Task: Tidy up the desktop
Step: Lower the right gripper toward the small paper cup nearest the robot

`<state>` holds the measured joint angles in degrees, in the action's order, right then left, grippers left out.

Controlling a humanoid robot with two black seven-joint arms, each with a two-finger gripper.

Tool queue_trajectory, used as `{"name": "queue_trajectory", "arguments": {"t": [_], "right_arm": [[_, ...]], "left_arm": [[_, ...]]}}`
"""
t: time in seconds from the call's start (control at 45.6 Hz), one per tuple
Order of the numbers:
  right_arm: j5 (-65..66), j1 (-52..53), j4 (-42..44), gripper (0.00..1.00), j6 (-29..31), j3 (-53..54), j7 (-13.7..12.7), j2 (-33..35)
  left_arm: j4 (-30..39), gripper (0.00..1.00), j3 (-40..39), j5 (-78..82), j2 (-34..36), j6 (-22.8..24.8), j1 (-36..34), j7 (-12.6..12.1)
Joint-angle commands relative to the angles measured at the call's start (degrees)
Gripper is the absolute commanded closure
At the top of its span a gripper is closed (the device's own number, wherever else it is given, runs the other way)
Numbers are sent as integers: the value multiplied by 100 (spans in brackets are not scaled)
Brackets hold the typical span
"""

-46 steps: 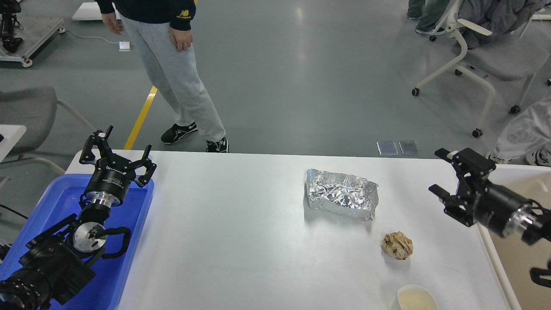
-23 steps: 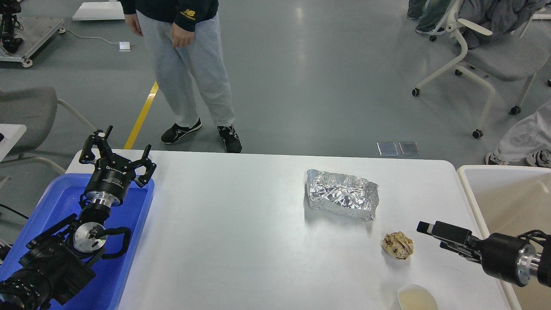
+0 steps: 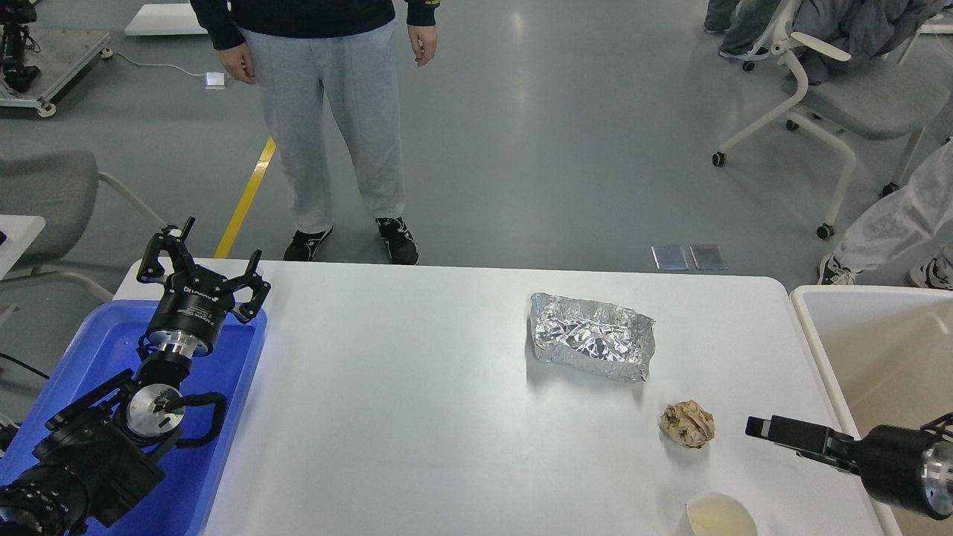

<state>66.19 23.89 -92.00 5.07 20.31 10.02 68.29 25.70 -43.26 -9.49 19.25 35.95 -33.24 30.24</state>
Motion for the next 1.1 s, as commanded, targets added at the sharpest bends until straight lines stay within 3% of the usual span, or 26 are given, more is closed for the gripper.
{"name": "queue_trajectory", "arguments": {"t": [0.0,0.461,0.702,1.075], "right_arm": [[210,-16,-196,0,21,-238,18,140],[737,36,-169,0,-50,-836,44,17],[817,-7,-152,0,-208,-845,554,-27],[957,-78,68,0,-278,-932,572,-387]], "left_arm": [[-4,0,-7,0,9,0,2,0],[5,0,-7,0,0,0,-7,0],[5,0,-7,0,0,8,-7,0],[-4,0,-7,0,0,8,-7,0]]}}
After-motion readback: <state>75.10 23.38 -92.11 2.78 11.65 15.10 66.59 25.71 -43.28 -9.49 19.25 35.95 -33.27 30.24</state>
